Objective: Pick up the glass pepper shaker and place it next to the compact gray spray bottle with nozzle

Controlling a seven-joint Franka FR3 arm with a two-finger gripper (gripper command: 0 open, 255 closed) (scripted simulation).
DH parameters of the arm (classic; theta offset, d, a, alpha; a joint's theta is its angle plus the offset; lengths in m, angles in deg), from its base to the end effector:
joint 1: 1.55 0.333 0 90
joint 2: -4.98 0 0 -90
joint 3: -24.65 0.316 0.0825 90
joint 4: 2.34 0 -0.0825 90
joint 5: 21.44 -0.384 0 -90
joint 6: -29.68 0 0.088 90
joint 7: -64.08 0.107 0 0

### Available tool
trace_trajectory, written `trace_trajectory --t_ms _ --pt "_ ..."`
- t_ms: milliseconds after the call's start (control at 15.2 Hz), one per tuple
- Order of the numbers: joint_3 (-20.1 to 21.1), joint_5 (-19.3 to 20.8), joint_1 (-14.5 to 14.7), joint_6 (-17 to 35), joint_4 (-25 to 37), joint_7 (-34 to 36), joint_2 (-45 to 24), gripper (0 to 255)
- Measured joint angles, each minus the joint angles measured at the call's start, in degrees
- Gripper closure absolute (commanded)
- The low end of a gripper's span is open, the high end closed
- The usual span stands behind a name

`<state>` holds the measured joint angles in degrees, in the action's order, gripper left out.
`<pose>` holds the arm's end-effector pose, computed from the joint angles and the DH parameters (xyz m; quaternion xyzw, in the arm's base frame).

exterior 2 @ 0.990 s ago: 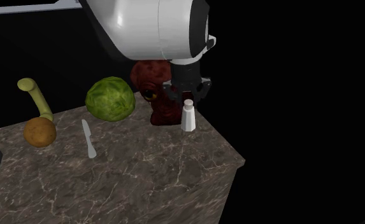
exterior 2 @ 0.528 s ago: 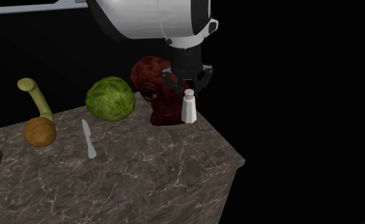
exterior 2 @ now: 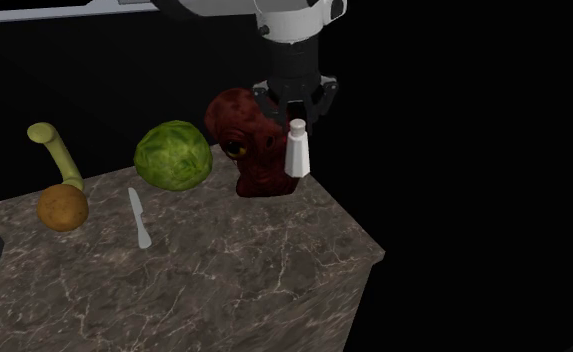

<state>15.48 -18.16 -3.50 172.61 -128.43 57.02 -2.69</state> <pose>0.5519 -0.1072 0.3385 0.9962 -0.0124 0.0749 0.0419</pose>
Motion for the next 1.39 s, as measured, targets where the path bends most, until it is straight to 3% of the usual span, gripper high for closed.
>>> trace_trajectory --t_ms 1386 --pt "0.1 0.9 0.4 -15.5 7.5 0.1 8.1 255"
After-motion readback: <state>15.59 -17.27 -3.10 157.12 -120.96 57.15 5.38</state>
